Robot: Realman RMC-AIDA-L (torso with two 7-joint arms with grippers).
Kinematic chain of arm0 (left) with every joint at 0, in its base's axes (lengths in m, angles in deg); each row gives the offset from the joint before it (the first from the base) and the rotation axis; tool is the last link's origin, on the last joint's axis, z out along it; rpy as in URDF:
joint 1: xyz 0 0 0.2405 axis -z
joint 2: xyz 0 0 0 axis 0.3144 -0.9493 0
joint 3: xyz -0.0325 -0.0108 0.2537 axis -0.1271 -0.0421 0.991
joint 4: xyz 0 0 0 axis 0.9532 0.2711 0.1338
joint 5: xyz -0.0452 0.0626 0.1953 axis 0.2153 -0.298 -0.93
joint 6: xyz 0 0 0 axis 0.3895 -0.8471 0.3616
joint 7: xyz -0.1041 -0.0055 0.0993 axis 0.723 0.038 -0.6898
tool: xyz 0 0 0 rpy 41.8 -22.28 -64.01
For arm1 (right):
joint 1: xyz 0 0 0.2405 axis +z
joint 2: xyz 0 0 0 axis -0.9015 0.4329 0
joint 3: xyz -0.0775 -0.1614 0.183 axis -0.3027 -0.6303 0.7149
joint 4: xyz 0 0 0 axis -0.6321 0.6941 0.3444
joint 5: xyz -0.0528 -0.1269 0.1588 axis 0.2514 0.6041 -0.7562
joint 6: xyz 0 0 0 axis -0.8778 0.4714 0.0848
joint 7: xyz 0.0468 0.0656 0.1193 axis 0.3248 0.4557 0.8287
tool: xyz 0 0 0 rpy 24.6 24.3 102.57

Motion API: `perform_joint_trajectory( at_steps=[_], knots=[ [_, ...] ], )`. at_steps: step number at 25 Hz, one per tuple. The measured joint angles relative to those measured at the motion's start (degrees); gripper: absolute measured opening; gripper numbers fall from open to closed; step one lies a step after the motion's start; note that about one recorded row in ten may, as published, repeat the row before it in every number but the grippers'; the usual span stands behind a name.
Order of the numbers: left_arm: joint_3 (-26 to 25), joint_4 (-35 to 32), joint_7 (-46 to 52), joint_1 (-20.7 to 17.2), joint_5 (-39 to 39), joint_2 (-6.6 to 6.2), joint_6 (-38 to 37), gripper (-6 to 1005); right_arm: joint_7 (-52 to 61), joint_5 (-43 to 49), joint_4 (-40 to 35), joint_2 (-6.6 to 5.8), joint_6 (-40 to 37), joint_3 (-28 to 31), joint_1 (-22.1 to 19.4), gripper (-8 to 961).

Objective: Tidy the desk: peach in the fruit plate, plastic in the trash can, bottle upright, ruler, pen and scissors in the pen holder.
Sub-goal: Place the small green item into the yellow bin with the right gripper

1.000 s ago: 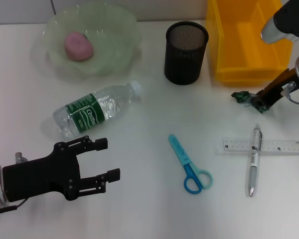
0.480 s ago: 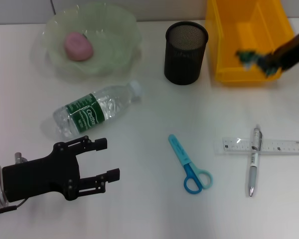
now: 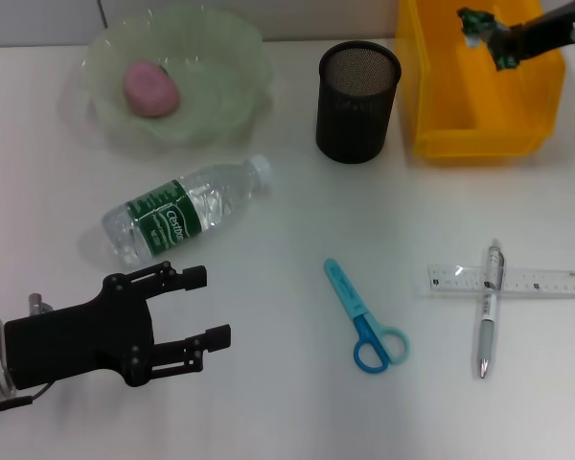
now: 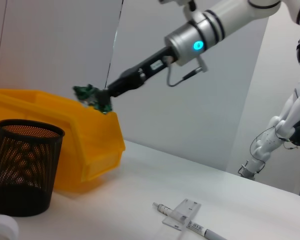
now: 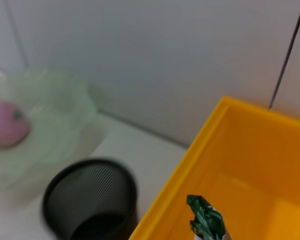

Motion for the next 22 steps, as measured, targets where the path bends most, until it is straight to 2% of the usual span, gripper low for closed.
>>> perform_joint_trajectory(
  at_steps=[3, 7, 12, 13, 15, 16, 17, 19, 22],
  knots=[
    [0.00, 0.00, 0.00, 0.00, 0.00, 0.00, -0.05, 800, -0.09, 0.01, 2.66, 0.04, 4.32, -0.46, 0.87, 96],
    [0.00, 0.03, 0.00, -0.03, -0.01, 0.00, -0.07, 800, -0.14, 0.02, 3.41, 0.20, 5.84, -1.27, 0.99, 119],
    [0.00, -0.05, 0.01, -0.09, 0.00, 0.00, -0.07, 800, -0.18, -0.53, 3.51, 0.31, 6.74, -1.11, 0.52, 307],
    [0.00, -0.07, 0.01, -0.09, 0.00, 0.00, -0.08, 801, -0.99, -3.70, 3.40, 0.35, 7.42, -0.84, -0.54, 345],
    [0.00, -0.07, 0.01, -0.09, 0.00, 0.00, -0.08, 801, -2.50, -6.91, 3.20, 0.27, 7.54, -0.78, -1.72, 508],
    [0.00, -0.10, 0.01, -0.09, 0.00, 0.00, -0.11, 801, -4.45, -10.47, 3.11, 0.03, 7.37, -0.74, -2.83, 589],
    [0.01, -0.26, 0.01, -0.07, -0.01, 0.00, -0.15, 801, -7.14, -15.28, 3.06, -0.41, 6.96, -0.55, -4.38, 613],
    [-0.02, -0.30, 0.01, -0.07, -0.01, 0.00, -0.14, 801, -13.47, -28.06, 4.44, -2.01, 3.72, -0.12, -7.55, 662],
    [-0.14, -0.37, 0.01, 0.01, -0.01, 0.00, -0.11, 801, -22.56, -41.97, 10.07, -4.59, -3.30, 0.91, -10.87, 715]
  ],
)
